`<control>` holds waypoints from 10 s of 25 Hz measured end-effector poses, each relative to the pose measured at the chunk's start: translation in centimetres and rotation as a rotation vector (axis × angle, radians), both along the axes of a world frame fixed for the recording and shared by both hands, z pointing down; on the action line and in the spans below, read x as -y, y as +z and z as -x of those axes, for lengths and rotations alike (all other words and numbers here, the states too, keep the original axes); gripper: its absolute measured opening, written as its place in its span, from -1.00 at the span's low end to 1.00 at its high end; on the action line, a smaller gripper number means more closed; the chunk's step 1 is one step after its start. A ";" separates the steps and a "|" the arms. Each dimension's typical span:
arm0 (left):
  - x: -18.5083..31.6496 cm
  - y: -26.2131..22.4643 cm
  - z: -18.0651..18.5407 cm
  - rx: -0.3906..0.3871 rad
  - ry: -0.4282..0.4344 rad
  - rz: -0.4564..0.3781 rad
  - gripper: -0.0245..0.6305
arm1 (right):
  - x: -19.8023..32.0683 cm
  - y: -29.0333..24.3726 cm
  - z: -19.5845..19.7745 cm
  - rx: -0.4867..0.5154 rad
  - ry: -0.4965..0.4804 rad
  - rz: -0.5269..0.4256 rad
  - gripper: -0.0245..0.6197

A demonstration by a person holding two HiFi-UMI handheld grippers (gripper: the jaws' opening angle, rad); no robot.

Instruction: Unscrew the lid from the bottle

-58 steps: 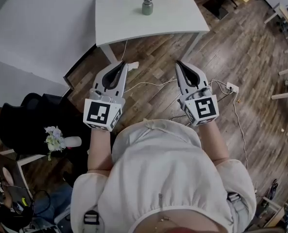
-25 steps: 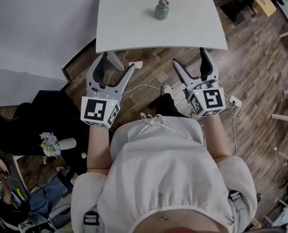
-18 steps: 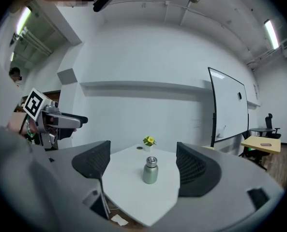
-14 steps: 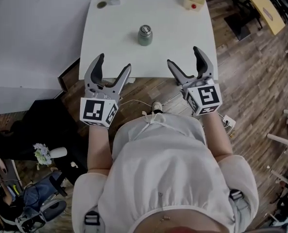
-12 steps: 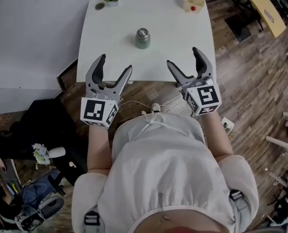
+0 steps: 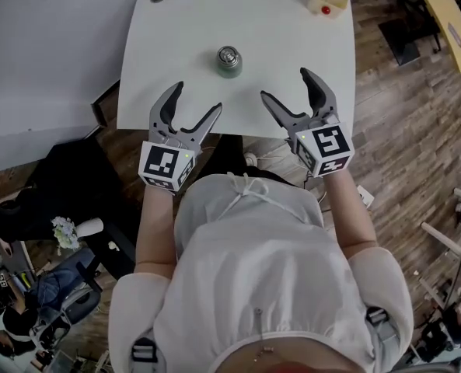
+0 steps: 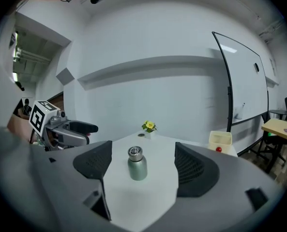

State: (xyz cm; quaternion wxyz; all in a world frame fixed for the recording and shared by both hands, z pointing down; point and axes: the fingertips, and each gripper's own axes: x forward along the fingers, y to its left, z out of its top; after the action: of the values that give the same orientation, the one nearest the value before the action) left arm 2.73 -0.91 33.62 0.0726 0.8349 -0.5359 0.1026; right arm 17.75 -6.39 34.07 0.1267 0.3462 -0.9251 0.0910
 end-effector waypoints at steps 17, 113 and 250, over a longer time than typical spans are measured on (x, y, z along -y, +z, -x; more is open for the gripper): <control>10.7 15.1 0.4 0.012 0.379 0.125 0.25 | 6.8 9.7 11.2 -0.157 -0.222 0.130 0.27; 13.2 18.1 -2.2 0.056 0.699 0.128 0.20 | 6.1 13.1 14.9 -0.976 -1.026 0.266 -0.16; 13.2 17.8 -2.4 0.048 0.702 0.138 0.20 | 8.3 9.7 12.1 -0.715 -0.688 0.218 -0.18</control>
State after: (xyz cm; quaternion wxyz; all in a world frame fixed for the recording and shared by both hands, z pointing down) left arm 5.17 -14.07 51.41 0.0768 0.9586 -0.2095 0.1767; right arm 5.62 -14.66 43.78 0.4935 0.0155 -0.8694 0.0159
